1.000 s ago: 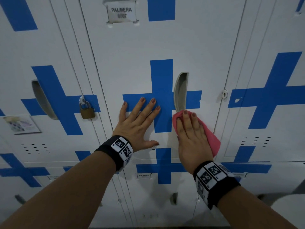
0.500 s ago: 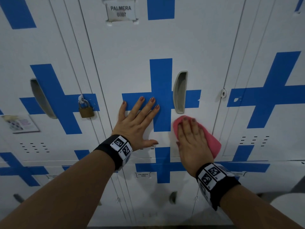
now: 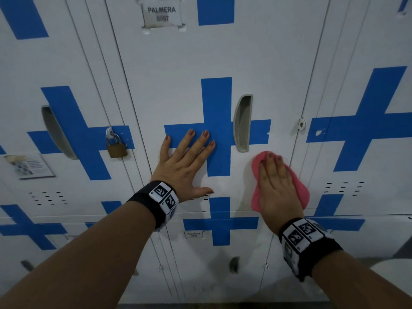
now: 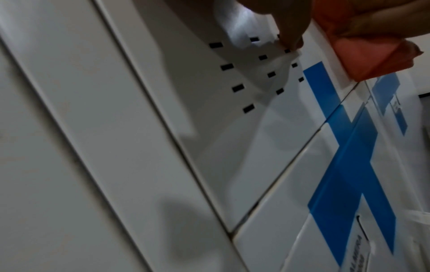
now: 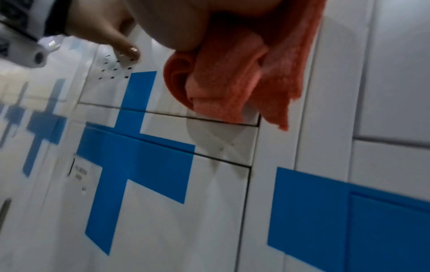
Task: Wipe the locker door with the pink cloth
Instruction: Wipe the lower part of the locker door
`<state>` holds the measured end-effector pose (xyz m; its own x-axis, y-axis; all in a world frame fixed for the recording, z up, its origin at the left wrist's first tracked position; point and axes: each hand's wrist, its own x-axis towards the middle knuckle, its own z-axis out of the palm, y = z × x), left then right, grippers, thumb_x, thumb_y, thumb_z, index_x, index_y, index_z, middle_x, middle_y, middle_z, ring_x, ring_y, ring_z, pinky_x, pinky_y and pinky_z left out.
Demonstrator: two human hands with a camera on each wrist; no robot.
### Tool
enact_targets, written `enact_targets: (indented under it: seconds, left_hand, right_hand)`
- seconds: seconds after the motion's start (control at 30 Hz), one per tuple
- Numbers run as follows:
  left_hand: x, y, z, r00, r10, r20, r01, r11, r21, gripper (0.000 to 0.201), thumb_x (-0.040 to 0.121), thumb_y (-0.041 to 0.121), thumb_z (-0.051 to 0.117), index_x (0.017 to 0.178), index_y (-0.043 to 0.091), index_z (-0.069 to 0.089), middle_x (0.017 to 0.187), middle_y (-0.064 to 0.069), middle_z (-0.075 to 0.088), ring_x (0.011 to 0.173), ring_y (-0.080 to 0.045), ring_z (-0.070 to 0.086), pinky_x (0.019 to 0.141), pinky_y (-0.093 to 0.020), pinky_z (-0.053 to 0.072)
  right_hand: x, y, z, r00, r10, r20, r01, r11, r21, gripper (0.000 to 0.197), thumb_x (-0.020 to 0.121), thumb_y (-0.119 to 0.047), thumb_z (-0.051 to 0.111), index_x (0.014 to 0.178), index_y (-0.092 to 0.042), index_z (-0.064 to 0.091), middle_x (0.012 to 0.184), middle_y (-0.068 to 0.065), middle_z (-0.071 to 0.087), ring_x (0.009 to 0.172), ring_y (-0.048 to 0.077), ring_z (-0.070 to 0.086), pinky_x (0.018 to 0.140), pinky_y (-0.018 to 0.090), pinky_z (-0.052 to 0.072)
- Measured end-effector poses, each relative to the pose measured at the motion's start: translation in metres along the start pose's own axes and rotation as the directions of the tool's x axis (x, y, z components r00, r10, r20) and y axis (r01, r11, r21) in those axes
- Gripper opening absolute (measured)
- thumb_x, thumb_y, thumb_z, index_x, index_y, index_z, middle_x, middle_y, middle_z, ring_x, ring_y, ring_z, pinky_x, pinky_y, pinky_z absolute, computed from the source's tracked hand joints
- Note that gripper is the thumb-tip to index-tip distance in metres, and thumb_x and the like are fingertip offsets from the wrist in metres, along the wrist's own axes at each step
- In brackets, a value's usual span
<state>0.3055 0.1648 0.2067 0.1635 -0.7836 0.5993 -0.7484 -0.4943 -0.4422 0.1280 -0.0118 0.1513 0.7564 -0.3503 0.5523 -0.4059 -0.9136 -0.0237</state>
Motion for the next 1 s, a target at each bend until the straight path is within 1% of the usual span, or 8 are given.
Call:
enact_targets:
  seconds: [0.1, 0.2, 0.47, 0.57, 0.67, 0.73, 0.83, 1.0]
  left_hand:
    - [0.000, 0.000, 0.001, 1.000, 0.001, -0.003, -0.001, 1.000, -0.003, 0.123, 0.062, 0.084, 0.050, 0.149, 0.022, -0.011, 0.156, 0.002, -0.020, 0.143, -0.023, -0.017, 0.111, -0.056, -0.012]
    - [0.000, 0.000, 0.001, 1.000, -0.003, -0.003, 0.003, 1.000, 0.001, 0.124, 0.061, 0.084, 0.050, 0.149, 0.022, -0.012, 0.155, 0.002, -0.021, 0.143, -0.024, -0.018, 0.111, -0.056, -0.014]
    - [0.000, 0.001, 0.002, 1.000, -0.008, -0.008, 0.008, 1.000, -0.007, 0.125, 0.059, 0.084, 0.052, 0.149, 0.023, -0.010, 0.156, 0.003, -0.019, 0.144, -0.023, -0.015, 0.111, -0.055, -0.014]
    - [-0.001, 0.001, 0.002, 1.000, -0.006, -0.008, 0.006, 1.000, -0.011, 0.123, 0.061, 0.084, 0.050, 0.149, 0.023, -0.010, 0.156, 0.003, -0.018, 0.144, -0.023, -0.014, 0.111, -0.056, -0.012]
    - [-0.001, 0.000, 0.001, 1.000, 0.003, -0.006, -0.003, 1.000, -0.005, 0.122, 0.061, 0.084, 0.050, 0.149, 0.023, -0.009, 0.156, 0.002, -0.018, 0.144, -0.023, -0.013, 0.111, -0.055, -0.013]
    - [-0.001, 0.000, 0.000, 1.000, 0.005, -0.008, -0.005, 1.000, -0.008, 0.123, 0.061, 0.083, 0.052, 0.149, 0.023, -0.010, 0.156, 0.002, -0.019, 0.144, -0.023, -0.015, 0.111, -0.055, -0.014]
    - [-0.001, 0.000, 0.000, 1.000, 0.007, -0.012, -0.007, 1.000, 0.000, 0.125, 0.061, 0.083, 0.052, 0.149, 0.022, -0.011, 0.156, 0.002, -0.020, 0.144, -0.023, -0.016, 0.111, -0.055, -0.014]
    - [-0.001, 0.000, 0.000, 1.000, 0.008, -0.017, -0.008, 1.000, 0.002, 0.124, 0.061, 0.083, 0.052, 0.149, 0.022, -0.011, 0.155, 0.001, -0.021, 0.143, -0.024, -0.017, 0.111, -0.055, -0.015]
  right_hand:
    - [0.009, -0.024, -0.001, 0.981, 0.195, 0.005, -0.195, 0.975, 0.105, 0.102, 0.082, -0.005, 0.059, 0.135, -0.008, -0.029, 0.144, 0.011, -0.027, 0.134, 0.025, -0.025, 0.109, 0.043, -0.011]
    - [0.016, -0.043, 0.009, 0.962, 0.219, -0.162, -0.198, 0.971, 0.136, 0.107, 0.072, 0.001, 0.064, 0.141, -0.006, -0.017, 0.149, 0.013, -0.010, 0.137, 0.026, -0.012, 0.109, 0.050, 0.004]
    - [0.012, -0.057, 0.017, 0.989, -0.012, -0.147, 0.020, 0.998, 0.059, 0.108, 0.056, 0.001, 0.069, 0.146, -0.008, 0.011, 0.152, 0.012, 0.008, 0.138, 0.035, 0.004, 0.106, 0.049, 0.006]
    - [0.010, -0.050, 0.017, 0.973, -0.220, -0.072, 0.221, 0.975, 0.002, 0.103, 0.062, 0.000, 0.061, 0.148, -0.015, 0.007, 0.157, 0.006, 0.003, 0.142, 0.026, -0.013, 0.109, 0.045, 0.003]
    - [0.011, -0.024, 0.012, 0.919, -0.393, 0.022, 0.393, 0.915, -0.090, 0.096, 0.067, -0.003, 0.048, 0.150, -0.016, 0.003, 0.158, 0.001, -0.004, 0.143, 0.020, -0.014, 0.117, 0.042, -0.001]
    - [0.011, -0.008, 0.007, 0.903, -0.426, 0.059, 0.430, 0.896, -0.113, 0.102, 0.067, -0.006, 0.054, 0.150, -0.017, -0.004, 0.158, 0.002, -0.003, 0.143, 0.020, -0.013, 0.117, 0.039, -0.001]
    - [0.000, 0.003, 0.000, 0.968, -0.233, 0.097, 0.241, 0.968, -0.073, 0.111, 0.064, -0.012, 0.070, 0.150, -0.014, -0.001, 0.154, 0.006, 0.010, 0.143, 0.020, -0.004, 0.110, 0.045, 0.013]
    - [-0.010, -0.002, 0.003, 0.988, 0.136, 0.078, -0.142, 0.986, 0.083, 0.100, 0.086, -0.014, 0.059, 0.136, -0.011, -0.027, 0.146, 0.006, -0.027, 0.136, 0.023, -0.024, 0.109, 0.037, -0.013]
